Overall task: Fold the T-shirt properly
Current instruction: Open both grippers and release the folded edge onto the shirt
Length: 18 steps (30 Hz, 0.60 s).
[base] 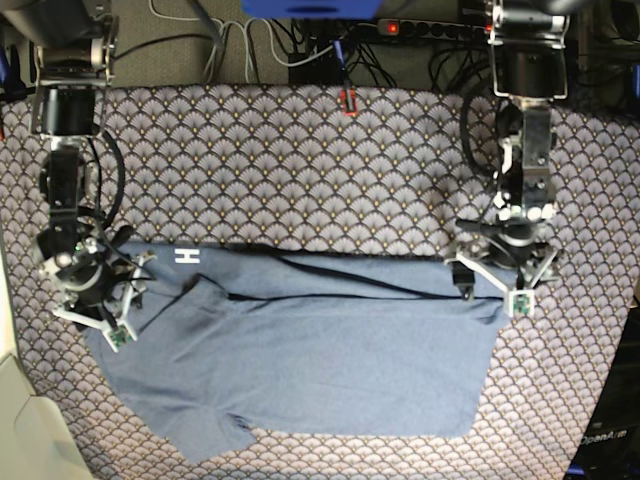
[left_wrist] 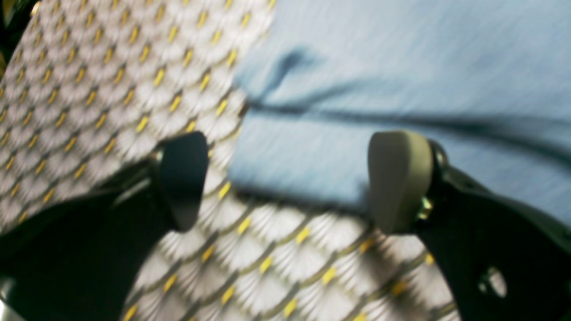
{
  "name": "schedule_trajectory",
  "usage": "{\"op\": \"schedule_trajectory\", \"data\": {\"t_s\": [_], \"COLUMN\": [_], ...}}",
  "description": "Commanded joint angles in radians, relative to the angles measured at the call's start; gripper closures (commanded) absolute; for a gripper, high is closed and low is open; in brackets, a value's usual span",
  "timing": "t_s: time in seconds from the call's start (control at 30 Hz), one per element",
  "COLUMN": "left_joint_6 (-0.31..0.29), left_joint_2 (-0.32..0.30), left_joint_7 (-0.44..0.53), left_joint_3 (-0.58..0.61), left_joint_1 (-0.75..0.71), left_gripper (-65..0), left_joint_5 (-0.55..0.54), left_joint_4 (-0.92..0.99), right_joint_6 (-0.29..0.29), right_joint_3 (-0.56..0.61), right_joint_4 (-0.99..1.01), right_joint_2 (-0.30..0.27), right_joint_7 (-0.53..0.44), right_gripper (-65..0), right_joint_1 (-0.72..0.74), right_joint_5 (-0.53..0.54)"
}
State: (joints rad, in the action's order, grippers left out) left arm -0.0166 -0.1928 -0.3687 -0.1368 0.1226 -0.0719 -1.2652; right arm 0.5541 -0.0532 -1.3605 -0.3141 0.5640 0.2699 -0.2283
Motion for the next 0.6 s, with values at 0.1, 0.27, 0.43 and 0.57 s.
{"op": "schedule_trajectory", "data": {"t_s": [0.1,0.27,0.43,0.57], "left_joint_6": [0.019,0.019,0.02,0.016], "left_joint_2": [0.002,0.005,0.005,0.006], "left_joint_7": [0.089,0.104,0.106,0.106], "left_joint_3": [-0.019,-0.019,-0.037,-0.093], "left_joint_1": [0.016,0.012,0.038,0.042], "left_gripper": [-55.0,-55.0,-54.9,-54.9], "left_joint_5": [0.01,0.008,0.008,0.007], "left_joint_4": [0.026,0.049,0.111,0.126], "right_joint_6": [-0.002,-0.002,-0.002,-0.002], "right_joint_3": [-0.017,-0.046,-0.047,-0.047], "right_joint_4": [-0.078,-0.089,-0.087,-0.081], "right_joint_2": [-0.018,-0.018,-0.018,-0.029], "right_joint_7": [-0.014,-0.014,-0.014,-0.014], "right_gripper": [-33.2,-33.2,-33.2,-33.2], "right_joint_1": [-0.044,-0.051,-0.053,-0.053], "right_joint_5": [0.004,0.004,0.002,0.002]}}
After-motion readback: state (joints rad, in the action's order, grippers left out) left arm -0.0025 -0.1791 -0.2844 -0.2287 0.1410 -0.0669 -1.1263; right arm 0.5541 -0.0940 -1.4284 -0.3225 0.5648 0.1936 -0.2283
